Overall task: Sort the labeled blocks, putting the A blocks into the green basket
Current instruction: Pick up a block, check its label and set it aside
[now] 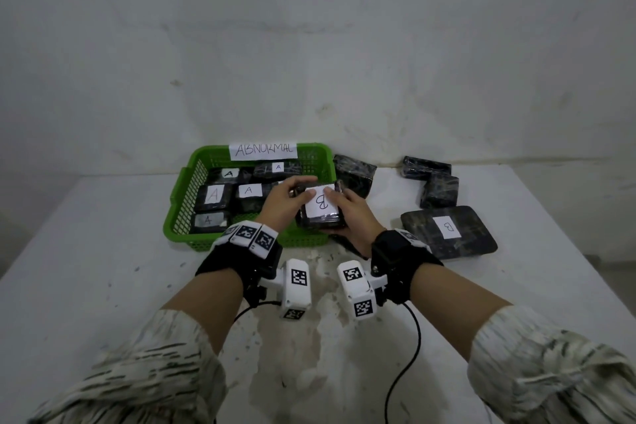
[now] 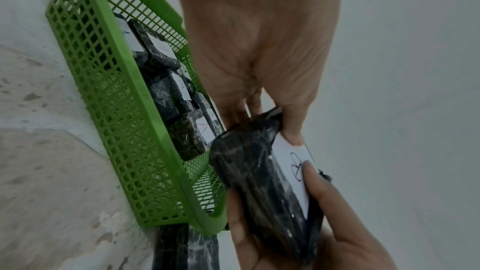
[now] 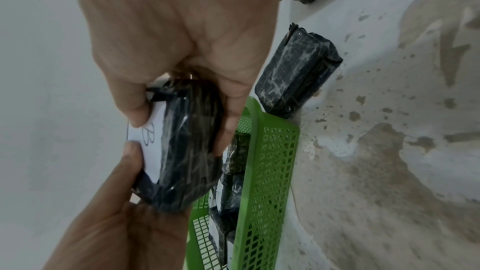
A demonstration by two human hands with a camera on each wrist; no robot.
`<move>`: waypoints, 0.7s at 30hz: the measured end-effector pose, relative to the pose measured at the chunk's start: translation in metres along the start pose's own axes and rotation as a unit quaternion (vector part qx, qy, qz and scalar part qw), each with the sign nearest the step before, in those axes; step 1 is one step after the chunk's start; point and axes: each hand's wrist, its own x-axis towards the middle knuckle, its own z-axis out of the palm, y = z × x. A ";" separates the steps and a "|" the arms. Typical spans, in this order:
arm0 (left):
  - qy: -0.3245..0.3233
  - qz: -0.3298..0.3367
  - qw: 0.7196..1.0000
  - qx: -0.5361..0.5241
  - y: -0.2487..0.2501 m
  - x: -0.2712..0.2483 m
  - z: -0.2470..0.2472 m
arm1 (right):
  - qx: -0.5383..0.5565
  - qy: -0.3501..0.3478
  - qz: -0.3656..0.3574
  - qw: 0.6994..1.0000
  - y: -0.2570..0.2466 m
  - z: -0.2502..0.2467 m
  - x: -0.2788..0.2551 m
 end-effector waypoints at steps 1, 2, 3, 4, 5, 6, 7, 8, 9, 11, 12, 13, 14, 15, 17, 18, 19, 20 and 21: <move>0.013 -0.006 1.000 -0.018 0.001 0.001 -0.001 | 0.013 -0.007 0.006 1.000 -0.001 0.000 0.000; 0.020 -0.017 0.999 -0.032 0.001 0.002 -0.002 | 0.023 -0.009 0.005 1.000 -0.002 -0.001 -0.001; 0.020 -0.028 0.999 -0.037 0.001 0.001 -0.002 | 0.029 -0.004 0.002 1.000 -0.003 -0.002 -0.001; 0.012 -0.037 0.999 -0.030 0.001 0.000 -0.001 | 0.036 0.002 -0.002 0.999 -0.004 -0.002 -0.002; 0.002 -0.038 0.999 -0.019 0.000 0.000 0.001 | 0.041 0.007 -0.002 0.999 -0.005 -0.003 -0.003; -0.004 -0.035 0.999 -0.012 -0.002 0.000 0.002 | 0.044 0.009 0.000 0.999 -0.006 -0.004 -0.004; -0.007 -0.031 0.999 -0.010 -0.002 -0.001 0.003 | 0.047 0.006 0.004 0.999 -0.007 -0.005 -0.005; -0.005 -0.029 0.999 -0.012 -0.002 -0.002 0.004 | 0.053 -0.002 0.008 0.999 -0.007 -0.006 -0.006; -0.002 -0.026 1.000 -0.014 -0.001 -0.003 0.004 | 0.064 -0.012 0.011 0.998 -0.008 -0.008 -0.008; -0.003 -0.030 0.999 -0.020 0.001 -0.003 0.004 | 0.076 -0.026 0.010 0.997 -0.008 -0.012 -0.012; -0.010 -0.035 0.999 -0.027 0.003 -0.004 0.004 | 0.072 -0.024 0.008 0.997 -0.008 -0.014 -0.013; -0.023 -0.039 0.998 -0.035 0.003 -0.004 0.005 | 0.065 -0.016 0.005 0.998 -0.009 -0.015 -0.014; -0.037 -0.046 0.997 -0.040 0.005 -0.005 0.006 | 0.060 -0.008 0.002 0.998 -0.009 -0.017 -0.015; -0.051 -0.052 0.996 -0.043 0.006 -0.006 0.007 | 0.060 0.000 0.001 0.998 -0.010 -0.018 -0.015; -0.073 -0.055 0.995 -0.051 0.005 -0.008 0.009 | 0.067 0.003 0.003 0.998 -0.012 -0.021 -0.017; -0.079 -0.051 0.994 -0.052 0.004 -0.010 0.009 | 0.067 0.001 0.006 0.998 -0.012 -0.022 -0.018; -0.082 -0.042 0.995 -0.049 0.004 -0.011 0.010 | 0.063 0.000 0.009 0.998 -0.012 -0.024 -0.019; -0.084 -0.034 0.995 -0.043 0.005 -0.012 0.012 | 0.056 -0.002 0.011 0.998 -0.011 -0.025 -0.020; -0.084 -0.028 0.995 -0.039 0.006 -0.012 0.015 | 0.047 -0.002 0.012 0.999 -0.010 -0.027 -0.021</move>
